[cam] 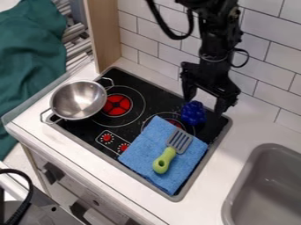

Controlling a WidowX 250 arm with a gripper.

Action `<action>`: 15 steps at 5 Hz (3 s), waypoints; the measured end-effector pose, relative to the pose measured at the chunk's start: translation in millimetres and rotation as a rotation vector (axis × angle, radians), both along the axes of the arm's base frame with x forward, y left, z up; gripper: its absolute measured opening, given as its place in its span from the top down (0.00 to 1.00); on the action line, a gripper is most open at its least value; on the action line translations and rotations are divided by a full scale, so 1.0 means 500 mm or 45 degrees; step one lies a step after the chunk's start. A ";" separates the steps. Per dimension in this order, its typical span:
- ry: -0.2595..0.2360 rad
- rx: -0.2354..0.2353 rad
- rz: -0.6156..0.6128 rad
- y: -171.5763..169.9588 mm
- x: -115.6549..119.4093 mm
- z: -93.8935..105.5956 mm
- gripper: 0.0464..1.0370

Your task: Take the grape and put it inside the pan

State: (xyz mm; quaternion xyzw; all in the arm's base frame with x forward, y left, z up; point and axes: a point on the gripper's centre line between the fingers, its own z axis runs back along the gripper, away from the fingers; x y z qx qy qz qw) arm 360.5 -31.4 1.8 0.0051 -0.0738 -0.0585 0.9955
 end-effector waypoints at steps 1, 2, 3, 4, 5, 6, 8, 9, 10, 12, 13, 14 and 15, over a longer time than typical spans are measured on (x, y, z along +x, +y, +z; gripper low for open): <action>-0.021 -0.003 -0.014 0.006 0.023 -0.014 0.03; -0.009 0.035 -0.004 0.024 0.022 -0.022 0.03; 0.008 0.055 -0.005 0.039 0.018 -0.023 0.03; 0.034 0.073 -0.002 0.047 0.012 -0.024 0.03; 0.048 0.070 0.001 0.046 0.002 -0.031 0.03; 0.073 0.050 -0.001 0.041 -0.008 -0.053 0.03; 0.081 0.039 -0.018 0.038 -0.014 -0.068 0.27; 0.071 0.057 -0.025 0.044 -0.019 -0.057 0.27; -0.015 0.073 -0.044 0.047 -0.012 -0.009 0.27; -0.160 0.135 0.038 0.121 -0.045 0.111 0.27; -0.107 0.173 0.165 0.199 -0.113 0.119 0.27; -0.053 0.169 0.283 0.287 -0.169 0.105 0.27; -0.037 0.175 0.350 0.343 -0.214 0.083 0.27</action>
